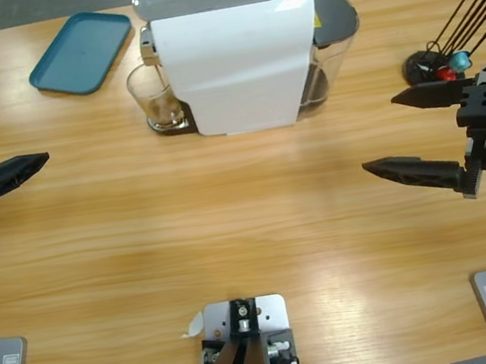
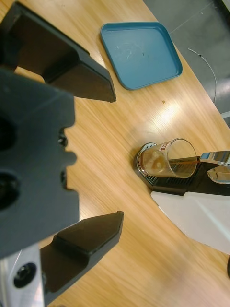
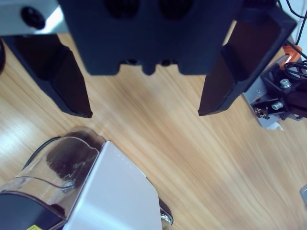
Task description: Pour coffee
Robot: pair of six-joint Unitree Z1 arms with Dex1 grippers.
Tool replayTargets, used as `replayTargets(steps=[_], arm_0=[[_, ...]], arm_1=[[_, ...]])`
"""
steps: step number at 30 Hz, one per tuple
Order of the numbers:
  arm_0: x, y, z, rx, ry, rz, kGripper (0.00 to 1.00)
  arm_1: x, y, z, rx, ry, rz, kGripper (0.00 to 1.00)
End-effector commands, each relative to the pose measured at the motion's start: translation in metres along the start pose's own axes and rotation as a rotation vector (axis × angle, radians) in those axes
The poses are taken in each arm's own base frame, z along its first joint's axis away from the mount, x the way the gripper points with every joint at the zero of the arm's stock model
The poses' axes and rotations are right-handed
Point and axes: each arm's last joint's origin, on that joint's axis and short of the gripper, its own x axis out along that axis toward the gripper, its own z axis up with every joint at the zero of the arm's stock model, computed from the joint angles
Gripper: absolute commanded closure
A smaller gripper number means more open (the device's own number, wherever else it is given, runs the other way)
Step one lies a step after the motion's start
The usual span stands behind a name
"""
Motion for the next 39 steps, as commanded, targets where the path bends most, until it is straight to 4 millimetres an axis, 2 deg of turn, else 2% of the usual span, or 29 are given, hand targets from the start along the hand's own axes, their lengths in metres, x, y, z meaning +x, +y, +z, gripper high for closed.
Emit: replayTargets(steps=[1, 39], arm_0=[[0.0053, -0.0040, -0.0111, 0.011, 0.035, -0.033, 0.004], [0.0090, -0.0038, -0.0118, 0.014, 0.043, -0.034, 0.004]], arm_1=[[0.0112, 0.0005, -0.0098, 0.003, 0.054, 0.022, 0.000], [0.0172, -0.0008, -0.0096, 0.012, 0.072, 0.021, 0.000]])
